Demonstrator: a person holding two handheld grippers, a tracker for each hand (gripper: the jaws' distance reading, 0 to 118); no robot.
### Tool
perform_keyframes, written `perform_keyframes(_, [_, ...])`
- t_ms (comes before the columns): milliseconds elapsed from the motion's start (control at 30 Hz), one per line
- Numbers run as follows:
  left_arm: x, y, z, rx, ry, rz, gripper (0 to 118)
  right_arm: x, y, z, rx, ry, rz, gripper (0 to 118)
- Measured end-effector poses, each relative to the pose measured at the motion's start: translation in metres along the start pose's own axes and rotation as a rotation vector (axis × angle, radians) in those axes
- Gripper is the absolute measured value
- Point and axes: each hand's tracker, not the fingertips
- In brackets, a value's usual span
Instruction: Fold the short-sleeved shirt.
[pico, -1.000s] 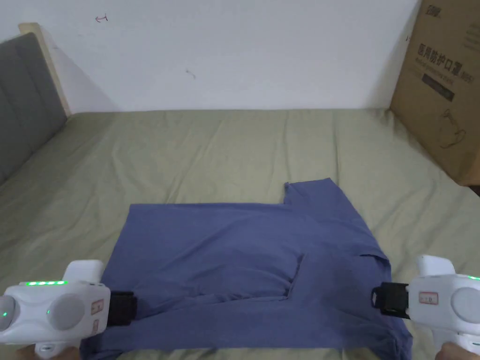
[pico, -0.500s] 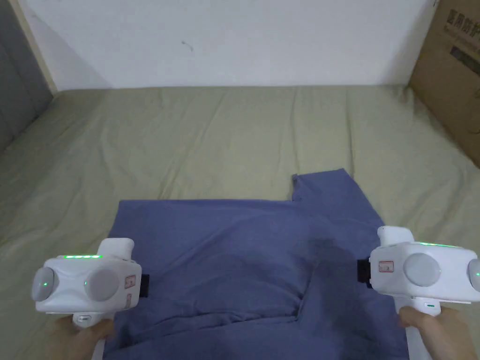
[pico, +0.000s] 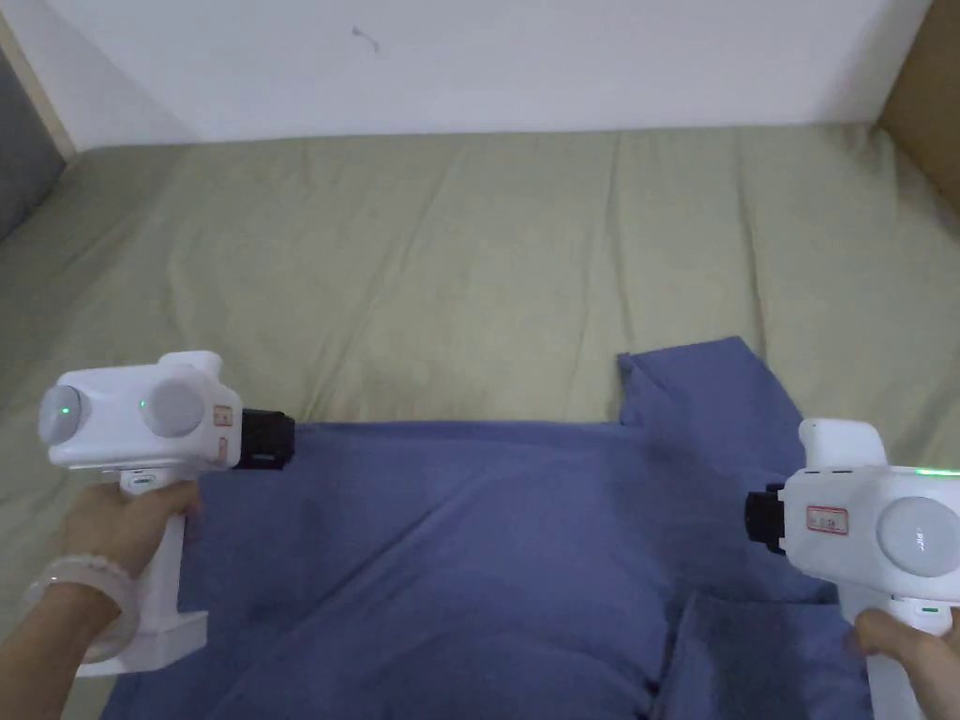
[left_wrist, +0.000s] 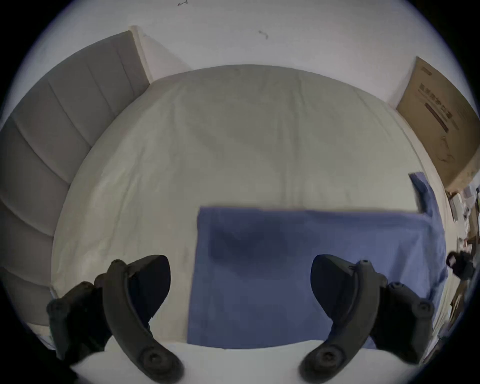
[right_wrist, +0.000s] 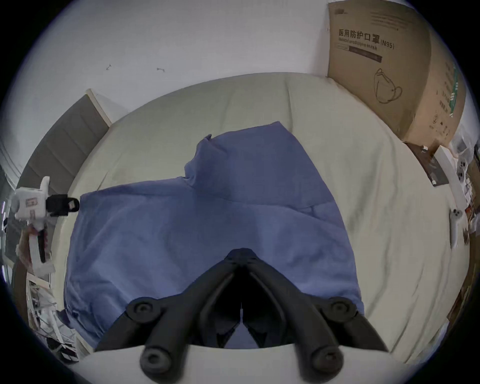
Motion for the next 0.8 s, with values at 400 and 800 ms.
perform_keyframes(400, [-0.002, 0.016, -0.037, -0.050, 0.006, 0.040, 33, 0.024, -0.023, -0.011, -0.048, -0.012, -0.044, 0])
perform_keyframes(800, [0.002, 0.019, -0.012, -0.013, -0.020, -0.019, 2, 0.063, 0.048, -0.016, -0.049, 0.026, -0.050, 100])
